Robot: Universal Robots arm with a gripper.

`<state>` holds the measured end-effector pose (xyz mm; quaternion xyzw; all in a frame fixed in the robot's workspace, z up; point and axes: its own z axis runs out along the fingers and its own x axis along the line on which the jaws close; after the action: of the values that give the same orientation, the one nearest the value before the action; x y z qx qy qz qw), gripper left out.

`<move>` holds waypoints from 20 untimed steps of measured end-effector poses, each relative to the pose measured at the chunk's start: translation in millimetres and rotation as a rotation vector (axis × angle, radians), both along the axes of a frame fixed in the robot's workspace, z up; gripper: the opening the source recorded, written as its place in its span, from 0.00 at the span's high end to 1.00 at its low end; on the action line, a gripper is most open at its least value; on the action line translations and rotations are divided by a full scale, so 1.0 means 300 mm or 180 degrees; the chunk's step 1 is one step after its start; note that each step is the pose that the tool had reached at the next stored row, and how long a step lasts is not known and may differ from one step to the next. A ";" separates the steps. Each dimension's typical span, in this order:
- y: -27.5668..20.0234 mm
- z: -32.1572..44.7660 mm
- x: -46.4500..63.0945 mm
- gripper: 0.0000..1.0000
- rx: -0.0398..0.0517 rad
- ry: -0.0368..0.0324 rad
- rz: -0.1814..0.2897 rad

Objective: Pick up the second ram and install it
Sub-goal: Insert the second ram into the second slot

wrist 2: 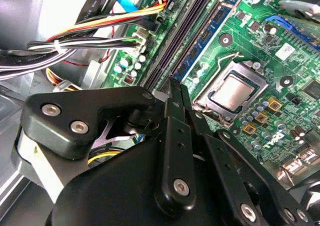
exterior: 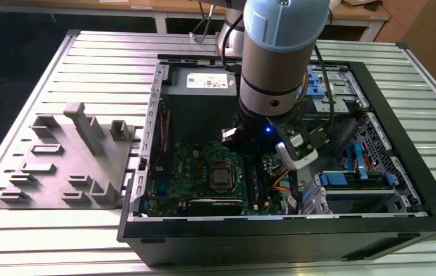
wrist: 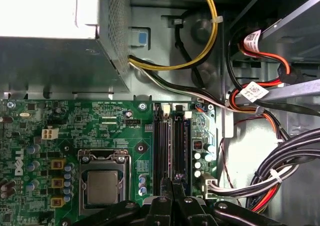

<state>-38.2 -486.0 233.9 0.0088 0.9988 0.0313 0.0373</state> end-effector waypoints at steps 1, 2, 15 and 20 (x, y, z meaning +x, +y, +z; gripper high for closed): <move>0.000 -0.001 -0.001 0.91 0.0000 0.0000 0.0000; 0.000 -0.002 -0.001 0.91 0.0000 0.0000 0.0000; 0.000 -0.017 -0.001 0.91 0.0009 0.0000 0.0000; 0.000 -0.018 -0.005 0.91 0.0010 0.0000 0.0000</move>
<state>-39.8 -485.9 228.5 0.0088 0.9987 0.0328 0.0373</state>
